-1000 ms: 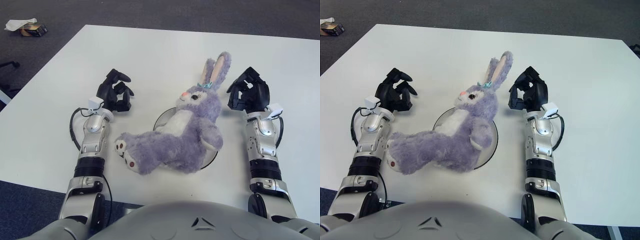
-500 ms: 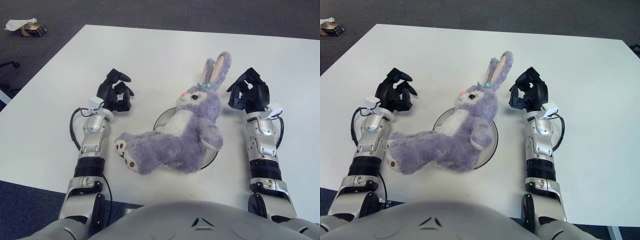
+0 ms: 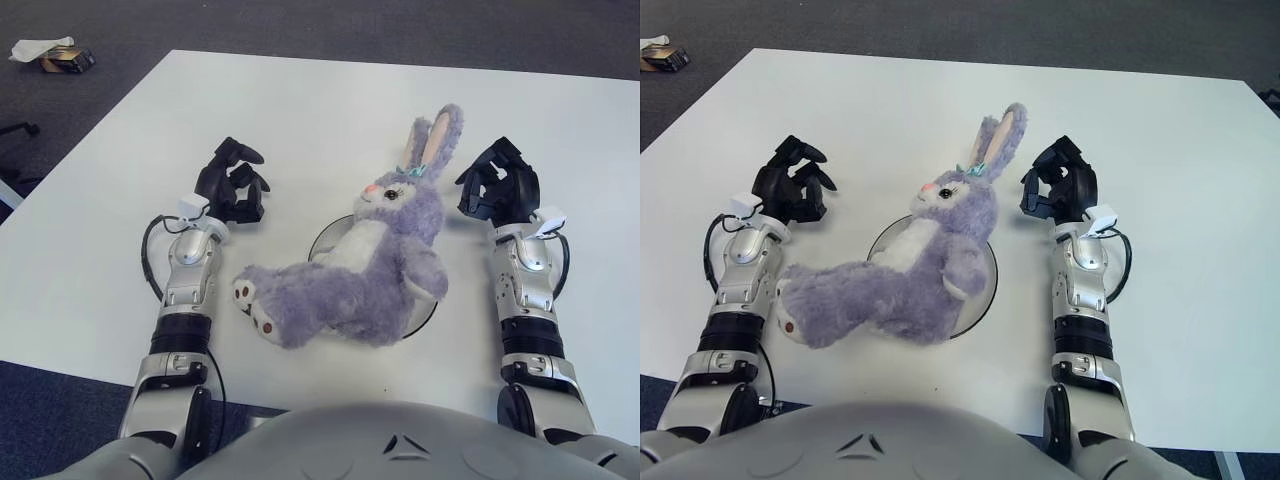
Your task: Put the doll into the plate.
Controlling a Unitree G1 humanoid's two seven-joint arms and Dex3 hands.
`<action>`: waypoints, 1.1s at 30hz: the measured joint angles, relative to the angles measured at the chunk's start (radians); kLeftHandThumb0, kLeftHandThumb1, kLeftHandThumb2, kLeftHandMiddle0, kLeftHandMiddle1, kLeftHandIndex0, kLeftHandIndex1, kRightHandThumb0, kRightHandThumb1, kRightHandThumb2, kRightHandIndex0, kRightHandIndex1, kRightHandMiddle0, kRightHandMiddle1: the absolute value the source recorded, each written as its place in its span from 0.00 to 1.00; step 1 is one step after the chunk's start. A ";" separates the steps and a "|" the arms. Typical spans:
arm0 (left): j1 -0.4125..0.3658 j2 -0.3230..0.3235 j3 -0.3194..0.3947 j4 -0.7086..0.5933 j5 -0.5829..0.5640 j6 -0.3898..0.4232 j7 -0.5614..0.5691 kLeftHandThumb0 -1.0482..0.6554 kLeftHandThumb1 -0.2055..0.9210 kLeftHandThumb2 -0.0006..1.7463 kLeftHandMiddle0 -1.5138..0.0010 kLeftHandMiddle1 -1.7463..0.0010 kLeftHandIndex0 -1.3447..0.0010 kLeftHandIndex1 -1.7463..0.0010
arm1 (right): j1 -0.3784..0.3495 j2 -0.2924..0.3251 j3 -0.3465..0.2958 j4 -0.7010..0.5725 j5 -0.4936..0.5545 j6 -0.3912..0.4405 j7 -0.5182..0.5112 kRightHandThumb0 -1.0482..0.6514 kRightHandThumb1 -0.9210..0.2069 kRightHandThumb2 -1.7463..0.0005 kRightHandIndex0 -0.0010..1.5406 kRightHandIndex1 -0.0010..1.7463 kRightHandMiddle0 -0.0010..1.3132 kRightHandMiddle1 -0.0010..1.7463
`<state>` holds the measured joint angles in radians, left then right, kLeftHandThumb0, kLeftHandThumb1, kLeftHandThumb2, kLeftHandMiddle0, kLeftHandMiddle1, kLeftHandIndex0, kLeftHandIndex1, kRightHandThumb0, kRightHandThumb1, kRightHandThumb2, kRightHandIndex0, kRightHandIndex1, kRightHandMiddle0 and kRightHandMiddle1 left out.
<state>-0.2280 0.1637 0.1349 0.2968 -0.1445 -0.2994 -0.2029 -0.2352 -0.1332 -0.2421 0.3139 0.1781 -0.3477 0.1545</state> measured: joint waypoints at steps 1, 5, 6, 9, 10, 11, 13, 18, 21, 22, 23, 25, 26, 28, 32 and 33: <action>-0.001 0.000 0.000 0.001 0.000 0.000 0.000 0.61 0.45 0.75 0.53 0.07 0.73 0.00 | -0.001 -0.001 0.000 0.003 -0.002 -0.002 0.000 0.61 0.58 0.21 0.35 1.00 0.40 1.00; -0.003 -0.003 -0.001 0.003 0.000 0.000 0.000 0.61 0.45 0.75 0.53 0.07 0.73 0.00 | -0.009 -0.006 0.000 0.023 -0.011 -0.011 -0.006 0.61 0.59 0.20 0.35 1.00 0.41 1.00; -0.003 -0.004 -0.001 0.004 0.000 0.000 0.000 0.61 0.45 0.75 0.53 0.07 0.73 0.00 | -0.011 -0.008 0.000 0.026 -0.013 -0.011 -0.008 0.61 0.59 0.20 0.35 1.00 0.41 1.00; -0.004 -0.006 -0.003 0.005 0.000 0.000 0.000 0.61 0.45 0.75 0.53 0.07 0.73 0.00 | -0.016 -0.011 0.000 0.038 -0.014 -0.014 -0.011 0.61 0.59 0.20 0.36 1.00 0.41 1.00; -0.004 -0.006 -0.003 0.005 0.000 0.000 0.000 0.61 0.45 0.75 0.53 0.07 0.73 0.00 | -0.018 -0.012 0.000 0.041 -0.014 -0.014 -0.012 0.61 0.59 0.20 0.36 1.00 0.41 1.00; -0.004 -0.007 -0.003 0.006 0.001 0.000 0.000 0.61 0.45 0.75 0.53 0.07 0.73 0.00 | -0.019 -0.012 0.000 0.043 -0.014 -0.015 -0.013 0.61 0.60 0.19 0.36 1.00 0.41 1.00; -0.005 -0.008 -0.004 0.006 0.004 0.000 0.000 0.61 0.45 0.75 0.53 0.07 0.73 0.00 | -0.021 -0.014 0.000 0.049 -0.015 -0.017 -0.016 0.61 0.60 0.19 0.36 1.00 0.42 1.00; -0.005 -0.010 -0.006 0.007 0.010 -0.001 0.002 0.61 0.45 0.76 0.53 0.07 0.73 0.00 | -0.027 -0.018 0.001 0.065 -0.019 -0.017 -0.017 0.61 0.62 0.18 0.37 1.00 0.42 1.00; -0.003 -0.014 -0.008 0.005 0.016 -0.003 0.005 0.61 0.45 0.76 0.53 0.07 0.73 0.00 | -0.030 -0.022 0.001 0.075 -0.026 -0.016 -0.017 0.56 0.56 0.22 0.44 1.00 0.41 1.00; -0.003 -0.015 -0.009 0.004 0.018 -0.003 0.006 0.61 0.45 0.76 0.53 0.07 0.73 0.00 | -0.031 -0.024 0.001 0.079 -0.027 -0.016 -0.017 0.50 0.47 0.30 0.53 1.00 0.37 1.00; -0.002 -0.016 -0.010 0.003 0.020 -0.003 0.008 0.61 0.45 0.76 0.53 0.07 0.73 0.00 | -0.032 -0.026 0.001 0.083 -0.029 -0.016 -0.017 0.45 0.41 0.35 0.60 1.00 0.35 1.00; -0.002 -0.019 -0.011 0.001 0.028 -0.006 0.012 0.61 0.45 0.76 0.53 0.07 0.73 0.00 | -0.033 -0.032 0.001 0.091 -0.032 -0.016 -0.017 0.42 0.35 0.39 0.65 1.00 0.33 1.00; -0.001 -0.020 -0.012 0.000 0.032 -0.008 0.016 0.61 0.45 0.76 0.53 0.07 0.73 0.00 | -0.035 -0.035 0.001 0.098 -0.033 -0.016 -0.017 0.40 0.33 0.41 0.67 1.00 0.32 1.00; 0.001 -0.021 -0.012 -0.003 0.036 -0.010 0.023 0.61 0.45 0.75 0.53 0.07 0.73 0.00 | -0.039 -0.042 0.001 0.109 -0.034 -0.016 -0.017 0.39 0.31 0.43 0.70 1.00 0.32 1.00; 0.009 -0.021 -0.012 -0.020 0.045 -0.013 0.042 0.61 0.46 0.75 0.54 0.06 0.74 0.00 | -0.055 -0.051 0.001 0.138 -0.034 -0.005 -0.018 0.38 0.30 0.44 0.71 1.00 0.31 1.00; 0.013 -0.021 -0.012 -0.025 0.048 -0.013 0.046 0.61 0.46 0.75 0.54 0.06 0.74 0.00 | -0.060 -0.052 0.001 0.147 -0.034 -0.005 -0.018 0.38 0.30 0.44 0.71 1.00 0.31 1.00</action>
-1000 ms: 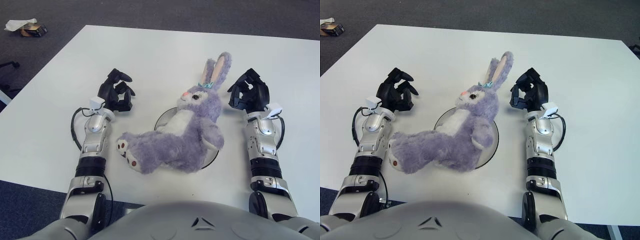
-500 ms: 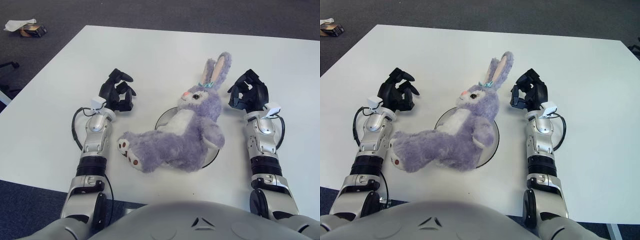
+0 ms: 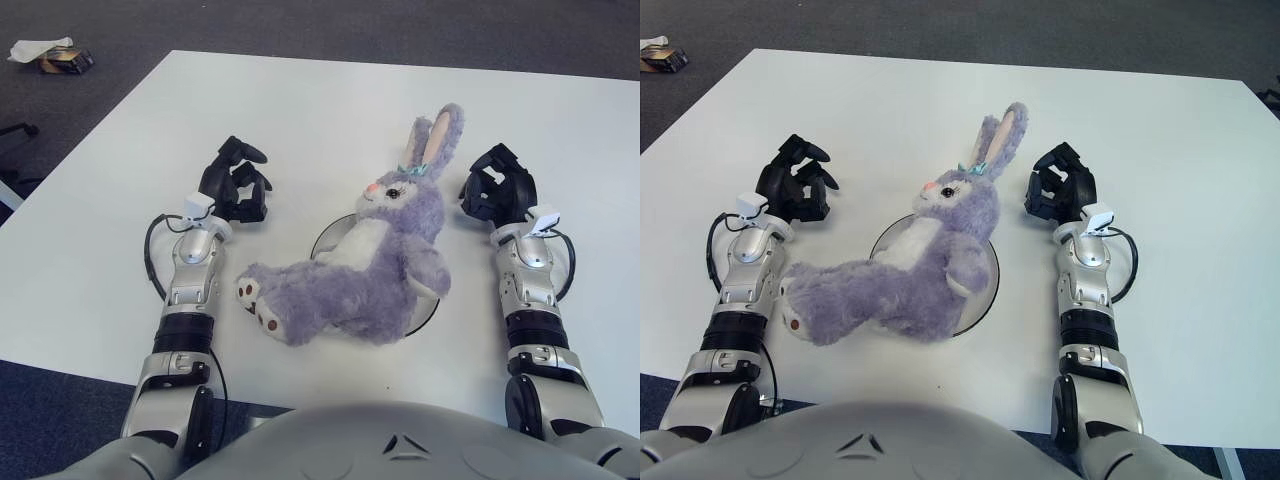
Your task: Put the doll into the plate.
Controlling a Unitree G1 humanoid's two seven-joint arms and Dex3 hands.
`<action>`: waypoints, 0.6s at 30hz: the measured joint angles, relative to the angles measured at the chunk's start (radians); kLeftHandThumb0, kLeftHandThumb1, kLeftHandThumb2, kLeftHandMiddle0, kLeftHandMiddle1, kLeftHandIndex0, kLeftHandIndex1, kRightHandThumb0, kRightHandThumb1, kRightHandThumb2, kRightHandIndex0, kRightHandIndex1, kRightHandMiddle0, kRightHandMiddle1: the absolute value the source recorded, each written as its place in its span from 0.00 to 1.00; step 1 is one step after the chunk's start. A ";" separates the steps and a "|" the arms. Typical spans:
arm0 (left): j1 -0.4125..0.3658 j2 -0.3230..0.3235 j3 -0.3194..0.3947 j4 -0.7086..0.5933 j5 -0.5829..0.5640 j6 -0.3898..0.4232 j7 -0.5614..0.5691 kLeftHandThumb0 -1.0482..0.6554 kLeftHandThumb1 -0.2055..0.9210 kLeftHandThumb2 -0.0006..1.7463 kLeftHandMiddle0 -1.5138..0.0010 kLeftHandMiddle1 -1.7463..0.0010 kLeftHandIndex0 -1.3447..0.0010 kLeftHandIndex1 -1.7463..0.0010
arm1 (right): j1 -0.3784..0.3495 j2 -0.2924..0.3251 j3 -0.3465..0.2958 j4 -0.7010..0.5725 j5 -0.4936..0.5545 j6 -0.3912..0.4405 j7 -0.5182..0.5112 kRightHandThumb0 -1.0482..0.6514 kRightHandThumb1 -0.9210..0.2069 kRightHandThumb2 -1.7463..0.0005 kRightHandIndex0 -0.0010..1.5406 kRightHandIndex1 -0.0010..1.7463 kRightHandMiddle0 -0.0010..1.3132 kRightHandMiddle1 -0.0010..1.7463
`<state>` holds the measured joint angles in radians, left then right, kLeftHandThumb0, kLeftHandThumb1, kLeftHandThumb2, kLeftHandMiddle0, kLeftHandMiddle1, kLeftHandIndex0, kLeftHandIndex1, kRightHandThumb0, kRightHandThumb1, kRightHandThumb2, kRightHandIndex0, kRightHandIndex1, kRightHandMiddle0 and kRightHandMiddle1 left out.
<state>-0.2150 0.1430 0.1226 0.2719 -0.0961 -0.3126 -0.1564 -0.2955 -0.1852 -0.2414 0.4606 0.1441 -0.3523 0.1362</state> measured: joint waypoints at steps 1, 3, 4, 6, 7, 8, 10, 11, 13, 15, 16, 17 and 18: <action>0.005 0.000 0.000 -0.004 0.003 0.000 0.005 0.61 0.46 0.75 0.54 0.06 0.74 0.00 | -0.004 -0.001 0.000 0.005 0.000 0.001 0.000 0.38 0.30 0.44 0.71 1.00 0.31 1.00; 0.015 0.000 0.000 -0.016 0.007 0.000 0.013 0.61 0.46 0.75 0.54 0.05 0.74 0.00 | -0.012 -0.001 0.001 0.019 0.000 0.006 0.000 0.38 0.29 0.44 0.71 1.00 0.31 1.00; 0.020 0.000 0.000 -0.023 0.011 0.000 0.019 0.61 0.46 0.75 0.54 0.05 0.74 0.00 | -0.017 -0.001 0.001 0.028 0.000 0.010 0.000 0.38 0.29 0.44 0.71 1.00 0.31 1.00; 0.027 0.000 0.000 -0.034 0.019 0.000 0.030 0.61 0.46 0.75 0.55 0.05 0.74 0.00 | -0.026 -0.002 0.002 0.039 -0.001 0.013 -0.001 0.38 0.29 0.45 0.71 1.00 0.31 1.00; 0.031 0.000 0.000 -0.040 0.024 -0.001 0.035 0.61 0.46 0.75 0.55 0.05 0.74 0.00 | -0.032 -0.002 0.003 0.046 -0.002 0.013 -0.002 0.38 0.29 0.45 0.71 1.00 0.31 1.00; 0.033 -0.001 0.000 -0.043 0.026 -0.003 0.040 0.61 0.47 0.75 0.55 0.05 0.74 0.00 | -0.037 -0.002 0.003 0.051 -0.003 0.013 -0.002 0.38 0.29 0.45 0.71 1.00 0.31 1.00; 0.039 -0.002 0.000 -0.052 0.027 -0.005 0.048 0.61 0.47 0.75 0.55 0.05 0.74 0.00 | -0.045 -0.002 0.006 0.061 -0.005 0.013 -0.002 0.38 0.29 0.45 0.70 1.00 0.31 1.00; 0.042 -0.002 0.000 -0.056 0.028 -0.006 0.051 0.61 0.46 0.75 0.55 0.05 0.74 0.00 | -0.048 -0.002 0.006 0.065 -0.006 0.013 -0.002 0.38 0.29 0.45 0.70 1.00 0.30 1.00; 0.050 -0.004 0.000 -0.067 0.030 -0.009 0.061 0.61 0.46 0.75 0.54 0.05 0.74 0.00 | -0.058 -0.003 0.009 0.076 -0.009 0.016 -0.002 0.38 0.28 0.45 0.70 1.00 0.30 1.00; 0.059 -0.006 0.000 -0.081 0.032 -0.011 0.068 0.61 0.46 0.75 0.54 0.05 0.74 0.00 | -0.068 -0.004 0.011 0.088 -0.011 0.021 -0.002 0.38 0.28 0.45 0.70 1.00 0.30 1.00; 0.063 -0.006 0.000 -0.087 0.034 -0.011 0.070 0.61 0.46 0.76 0.54 0.05 0.73 0.00 | -0.073 -0.005 0.012 0.094 -0.012 0.025 -0.002 0.38 0.28 0.45 0.70 1.00 0.30 1.00; 0.066 -0.007 -0.001 -0.091 0.035 -0.011 0.073 0.61 0.46 0.76 0.54 0.05 0.73 0.00 | -0.077 -0.006 0.013 0.098 -0.012 0.027 -0.002 0.38 0.28 0.45 0.70 1.00 0.30 1.00; 0.069 -0.007 -0.001 -0.096 0.035 -0.011 0.076 0.61 0.45 0.76 0.54 0.05 0.73 0.00 | -0.081 -0.007 0.013 0.103 -0.013 0.029 -0.002 0.38 0.28 0.45 0.70 1.00 0.30 1.00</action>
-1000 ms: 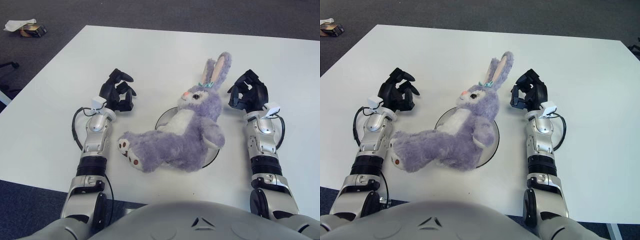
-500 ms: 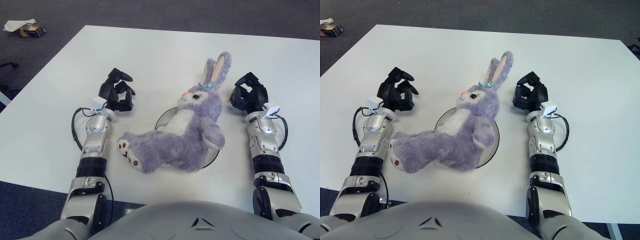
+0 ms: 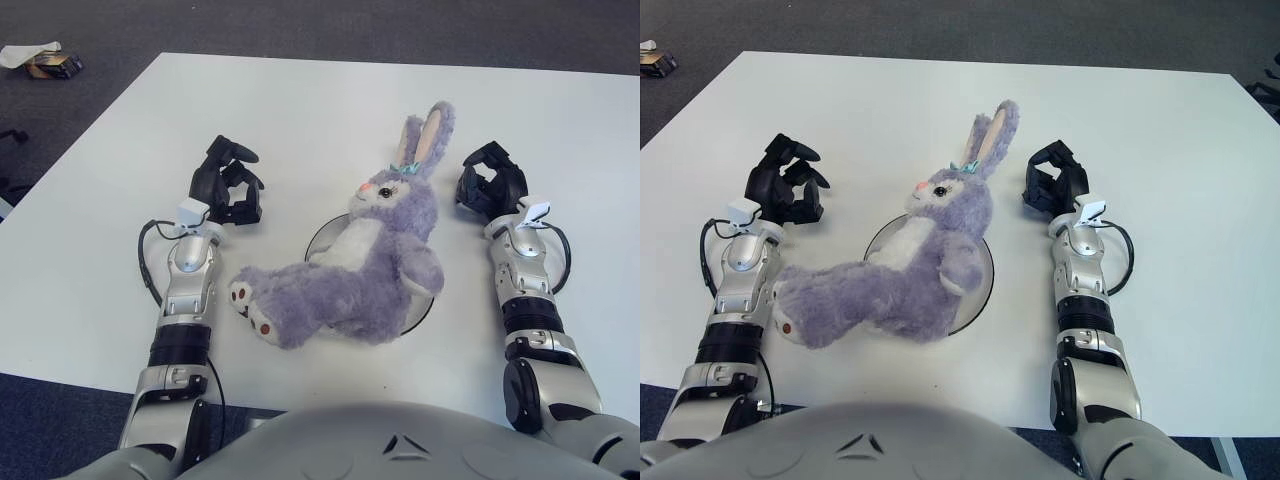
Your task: Put the doll into the plate.
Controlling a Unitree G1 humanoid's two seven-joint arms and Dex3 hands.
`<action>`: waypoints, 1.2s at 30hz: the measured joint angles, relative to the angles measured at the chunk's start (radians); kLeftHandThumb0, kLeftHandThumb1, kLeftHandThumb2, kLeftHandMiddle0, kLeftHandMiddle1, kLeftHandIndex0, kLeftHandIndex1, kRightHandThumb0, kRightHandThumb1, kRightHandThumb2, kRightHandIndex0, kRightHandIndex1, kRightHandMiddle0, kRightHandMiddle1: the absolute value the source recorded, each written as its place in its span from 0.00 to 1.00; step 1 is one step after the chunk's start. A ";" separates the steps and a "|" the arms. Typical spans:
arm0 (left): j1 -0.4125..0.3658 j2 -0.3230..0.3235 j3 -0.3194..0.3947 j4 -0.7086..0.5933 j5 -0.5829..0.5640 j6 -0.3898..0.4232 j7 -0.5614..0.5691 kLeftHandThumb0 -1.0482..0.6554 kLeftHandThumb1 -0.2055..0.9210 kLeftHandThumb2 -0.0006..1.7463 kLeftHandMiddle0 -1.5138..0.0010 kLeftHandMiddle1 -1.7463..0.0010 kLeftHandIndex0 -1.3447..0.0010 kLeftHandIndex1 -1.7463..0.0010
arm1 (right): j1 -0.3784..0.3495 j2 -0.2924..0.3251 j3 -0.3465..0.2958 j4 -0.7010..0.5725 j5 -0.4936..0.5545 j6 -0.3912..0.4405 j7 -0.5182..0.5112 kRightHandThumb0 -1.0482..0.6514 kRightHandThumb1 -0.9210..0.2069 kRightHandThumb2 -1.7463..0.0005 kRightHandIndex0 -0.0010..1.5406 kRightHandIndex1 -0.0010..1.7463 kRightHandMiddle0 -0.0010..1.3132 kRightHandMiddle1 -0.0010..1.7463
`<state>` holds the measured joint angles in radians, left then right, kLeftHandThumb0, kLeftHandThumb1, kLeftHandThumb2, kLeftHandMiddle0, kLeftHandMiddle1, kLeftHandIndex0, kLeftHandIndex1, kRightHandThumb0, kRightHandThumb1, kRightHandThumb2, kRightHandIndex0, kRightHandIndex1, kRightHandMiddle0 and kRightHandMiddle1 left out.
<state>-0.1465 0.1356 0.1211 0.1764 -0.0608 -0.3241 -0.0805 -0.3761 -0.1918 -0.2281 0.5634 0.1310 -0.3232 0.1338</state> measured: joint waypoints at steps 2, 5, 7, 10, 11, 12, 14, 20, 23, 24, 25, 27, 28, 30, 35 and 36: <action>0.005 -0.001 -0.001 -0.008 0.001 0.000 0.004 0.61 0.45 0.76 0.54 0.06 0.73 0.00 | -0.006 -0.002 0.002 0.007 -0.001 0.001 -0.001 0.38 0.28 0.45 0.70 1.00 0.30 1.00; 0.012 -0.001 -0.001 -0.018 0.002 -0.004 0.007 0.61 0.46 0.75 0.54 0.06 0.73 0.00 | -0.014 -0.004 0.004 0.017 -0.005 0.003 -0.010 0.38 0.29 0.44 0.71 1.00 0.31 1.00; 0.015 -0.001 -0.002 -0.021 0.003 -0.010 0.007 0.61 0.46 0.75 0.54 0.06 0.74 0.00 | -0.021 -0.005 0.006 0.025 -0.006 0.002 -0.016 0.38 0.30 0.44 0.71 1.00 0.31 1.00; 0.020 -0.001 -0.002 -0.025 0.004 -0.019 0.007 0.61 0.47 0.74 0.54 0.06 0.74 0.00 | -0.031 -0.006 0.010 0.038 -0.007 0.001 -0.021 0.38 0.31 0.43 0.72 1.00 0.32 1.00; 0.022 -0.001 -0.002 -0.027 0.004 -0.021 0.008 0.61 0.47 0.74 0.54 0.07 0.74 0.00 | -0.033 -0.006 0.011 0.041 -0.007 0.000 -0.022 0.38 0.31 0.43 0.72 1.00 0.32 1.00; 0.023 -0.001 -0.002 -0.028 0.005 -0.023 0.008 0.61 0.47 0.74 0.54 0.07 0.74 0.00 | -0.036 -0.007 0.012 0.046 -0.008 -0.001 -0.024 0.38 0.31 0.43 0.72 1.00 0.32 1.00; 0.026 -0.001 -0.002 -0.030 0.007 -0.027 0.008 0.61 0.48 0.73 0.55 0.06 0.75 0.00 | -0.039 -0.008 0.015 0.052 -0.008 -0.004 -0.025 0.38 0.32 0.42 0.73 1.00 0.32 1.00; 0.032 -0.001 -0.003 -0.041 0.010 -0.028 0.009 0.61 0.51 0.72 0.57 0.05 0.76 0.00 | -0.048 -0.010 0.021 0.069 -0.008 -0.015 -0.027 0.37 0.33 0.42 0.73 1.00 0.33 1.00; 0.035 -0.001 -0.004 -0.047 0.011 -0.028 0.011 0.61 0.52 0.71 0.58 0.04 0.77 0.00 | -0.053 -0.011 0.023 0.079 -0.008 -0.019 -0.026 0.37 0.33 0.41 0.73 1.00 0.33 1.00; 0.035 -0.001 -0.004 -0.050 0.012 -0.027 0.012 0.61 0.52 0.71 0.58 0.04 0.77 0.00 | -0.055 -0.012 0.024 0.082 -0.008 -0.021 -0.024 0.37 0.33 0.41 0.73 1.00 0.33 1.00; 0.036 -0.001 -0.004 -0.052 0.013 -0.027 0.014 0.61 0.52 0.71 0.58 0.04 0.78 0.00 | -0.057 -0.012 0.025 0.086 -0.008 -0.022 -0.022 0.37 0.33 0.41 0.73 1.00 0.33 1.00; 0.038 -0.001 -0.005 -0.056 0.016 -0.025 0.018 0.61 0.52 0.71 0.59 0.04 0.78 0.00 | -0.059 -0.013 0.026 0.090 -0.008 -0.025 -0.020 0.37 0.33 0.41 0.73 1.00 0.33 1.00; 0.039 -0.002 -0.006 -0.059 0.020 -0.024 0.021 0.61 0.53 0.71 0.59 0.04 0.78 0.00 | -0.060 -0.013 0.026 0.092 -0.008 -0.026 -0.020 0.37 0.33 0.41 0.73 1.00 0.33 1.00; 0.041 -0.002 -0.007 -0.062 0.027 -0.020 0.025 0.61 0.53 0.71 0.59 0.03 0.78 0.00 | -0.061 -0.014 0.027 0.095 -0.008 -0.029 -0.020 0.37 0.33 0.41 0.73 1.00 0.33 1.00; 0.045 -0.002 -0.009 -0.069 0.031 -0.007 0.026 0.61 0.53 0.71 0.59 0.03 0.78 0.00 | -0.066 -0.015 0.029 0.104 -0.010 -0.035 -0.021 0.37 0.33 0.42 0.73 1.00 0.33 1.00; 0.045 -0.002 -0.010 -0.071 0.031 -0.005 0.026 0.61 0.53 0.71 0.59 0.03 0.78 0.00 | -0.067 -0.015 0.030 0.106 -0.010 -0.035 -0.021 0.37 0.33 0.41 0.73 1.00 0.33 1.00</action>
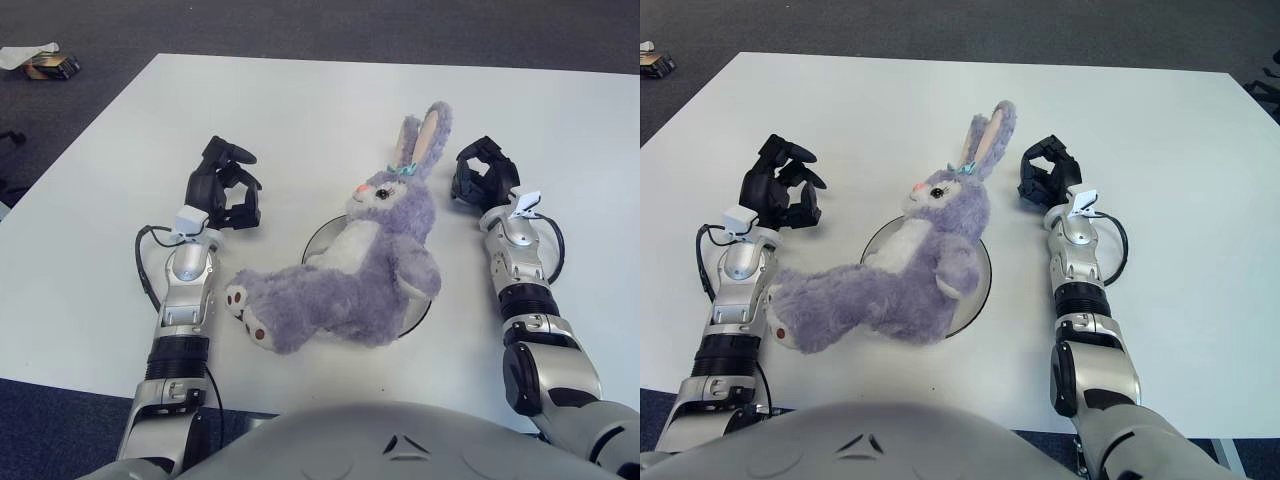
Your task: Put the doll into the plate.
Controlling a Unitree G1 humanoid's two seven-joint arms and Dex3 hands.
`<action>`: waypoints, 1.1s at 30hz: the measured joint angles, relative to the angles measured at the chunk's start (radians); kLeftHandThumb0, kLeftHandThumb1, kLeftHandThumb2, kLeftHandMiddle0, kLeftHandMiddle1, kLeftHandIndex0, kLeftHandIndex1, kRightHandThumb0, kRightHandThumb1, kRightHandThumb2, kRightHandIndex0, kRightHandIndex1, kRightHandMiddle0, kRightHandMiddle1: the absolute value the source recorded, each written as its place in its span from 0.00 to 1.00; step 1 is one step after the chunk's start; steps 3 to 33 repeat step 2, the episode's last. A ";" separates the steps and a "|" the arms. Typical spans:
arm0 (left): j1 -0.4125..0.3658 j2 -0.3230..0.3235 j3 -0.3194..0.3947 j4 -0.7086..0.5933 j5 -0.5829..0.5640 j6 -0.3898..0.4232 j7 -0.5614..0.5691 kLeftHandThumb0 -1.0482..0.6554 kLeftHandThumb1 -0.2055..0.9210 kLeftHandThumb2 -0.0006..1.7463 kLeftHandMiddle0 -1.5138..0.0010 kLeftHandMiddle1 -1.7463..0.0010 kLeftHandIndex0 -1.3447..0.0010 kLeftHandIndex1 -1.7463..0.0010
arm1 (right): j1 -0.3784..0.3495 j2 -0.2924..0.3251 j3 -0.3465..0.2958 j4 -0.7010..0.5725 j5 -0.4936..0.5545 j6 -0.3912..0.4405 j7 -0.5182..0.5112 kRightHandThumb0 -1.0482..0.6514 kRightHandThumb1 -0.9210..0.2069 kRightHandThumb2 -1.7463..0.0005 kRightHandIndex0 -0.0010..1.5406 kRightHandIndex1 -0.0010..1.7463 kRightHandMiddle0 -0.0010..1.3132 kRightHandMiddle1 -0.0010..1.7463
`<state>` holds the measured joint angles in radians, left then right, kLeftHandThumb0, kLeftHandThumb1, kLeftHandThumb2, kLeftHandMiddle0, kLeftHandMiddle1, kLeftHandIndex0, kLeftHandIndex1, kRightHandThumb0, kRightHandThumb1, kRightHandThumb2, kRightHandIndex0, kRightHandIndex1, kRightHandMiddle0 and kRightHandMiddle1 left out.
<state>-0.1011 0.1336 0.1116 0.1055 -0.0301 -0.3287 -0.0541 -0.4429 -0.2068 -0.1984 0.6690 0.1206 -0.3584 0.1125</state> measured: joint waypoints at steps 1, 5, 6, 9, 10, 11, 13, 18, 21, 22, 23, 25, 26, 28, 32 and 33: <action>0.001 0.000 0.000 -0.002 0.000 0.003 0.000 0.61 0.53 0.71 0.59 0.03 0.78 0.00 | 0.000 0.000 0.000 0.001 -0.001 -0.001 0.000 0.37 0.33 0.41 0.73 1.00 0.33 1.00; 0.002 0.000 -0.001 -0.005 0.000 0.006 0.000 0.61 0.53 0.71 0.59 0.03 0.78 0.00 | -0.001 -0.001 0.000 0.002 -0.001 -0.002 0.000 0.37 0.33 0.41 0.73 1.00 0.33 1.00; 0.002 0.000 -0.001 -0.005 0.000 0.006 0.000 0.61 0.53 0.71 0.59 0.03 0.78 0.00 | -0.001 -0.001 0.000 0.002 -0.001 -0.002 0.000 0.37 0.33 0.41 0.73 1.00 0.33 1.00; 0.002 0.000 -0.001 -0.005 0.000 0.006 0.000 0.61 0.53 0.71 0.59 0.03 0.78 0.00 | -0.001 -0.001 0.000 0.002 -0.001 -0.002 0.000 0.37 0.33 0.41 0.73 1.00 0.33 1.00; 0.002 0.000 -0.001 -0.005 0.000 0.006 0.000 0.61 0.53 0.71 0.59 0.03 0.78 0.00 | -0.001 -0.001 0.000 0.002 -0.001 -0.002 0.000 0.37 0.33 0.41 0.73 1.00 0.33 1.00; 0.002 0.000 -0.001 -0.005 0.000 0.006 0.000 0.61 0.53 0.71 0.59 0.03 0.78 0.00 | -0.001 -0.001 0.000 0.002 -0.001 -0.002 0.000 0.37 0.33 0.41 0.73 1.00 0.33 1.00; 0.002 0.000 -0.001 -0.005 0.000 0.006 0.000 0.61 0.53 0.71 0.59 0.03 0.78 0.00 | -0.001 -0.001 0.000 0.002 -0.001 -0.002 0.000 0.37 0.33 0.41 0.73 1.00 0.33 1.00; 0.002 0.000 -0.001 -0.005 0.000 0.006 0.000 0.61 0.53 0.71 0.59 0.03 0.78 0.00 | -0.001 -0.001 0.000 0.002 -0.001 -0.002 0.000 0.37 0.33 0.41 0.73 1.00 0.33 1.00; 0.002 0.000 -0.001 -0.005 0.000 0.006 0.000 0.61 0.53 0.71 0.59 0.03 0.78 0.00 | -0.001 -0.001 0.000 0.002 -0.001 -0.002 0.000 0.37 0.33 0.41 0.73 1.00 0.33 1.00; 0.002 0.000 -0.001 -0.005 0.000 0.006 0.000 0.61 0.53 0.71 0.59 0.03 0.78 0.00 | -0.001 -0.001 0.000 0.002 -0.001 -0.002 0.000 0.37 0.33 0.41 0.73 1.00 0.33 1.00; 0.002 0.000 -0.001 -0.005 0.000 0.006 0.000 0.61 0.53 0.71 0.59 0.03 0.78 0.00 | -0.001 -0.001 0.000 0.002 -0.001 -0.002 0.000 0.37 0.33 0.41 0.73 1.00 0.33 1.00; 0.002 0.000 -0.001 -0.005 0.000 0.006 0.000 0.61 0.53 0.71 0.59 0.03 0.78 0.00 | -0.001 -0.001 0.000 0.002 -0.001 -0.002 0.000 0.37 0.33 0.41 0.73 1.00 0.33 1.00; 0.002 0.000 -0.001 -0.005 0.000 0.006 0.000 0.61 0.53 0.71 0.59 0.03 0.78 0.00 | -0.001 -0.001 0.000 0.002 -0.001 -0.002 0.000 0.37 0.33 0.41 0.73 1.00 0.33 1.00; 0.002 0.000 -0.001 -0.005 0.000 0.006 0.000 0.61 0.53 0.71 0.59 0.03 0.78 0.00 | -0.001 -0.001 0.000 0.002 -0.001 -0.002 0.000 0.37 0.33 0.41 0.73 1.00 0.33 1.00; 0.002 0.000 -0.001 -0.005 0.000 0.006 0.000 0.61 0.53 0.71 0.59 0.03 0.78 0.00 | -0.001 -0.001 0.000 0.002 -0.001 -0.002 0.000 0.37 0.33 0.41 0.73 1.00 0.33 1.00; 0.002 0.000 -0.001 -0.005 0.000 0.006 0.000 0.61 0.53 0.71 0.59 0.03 0.78 0.00 | -0.001 -0.001 0.000 0.002 -0.001 -0.002 0.000 0.37 0.33 0.41 0.73 1.00 0.33 1.00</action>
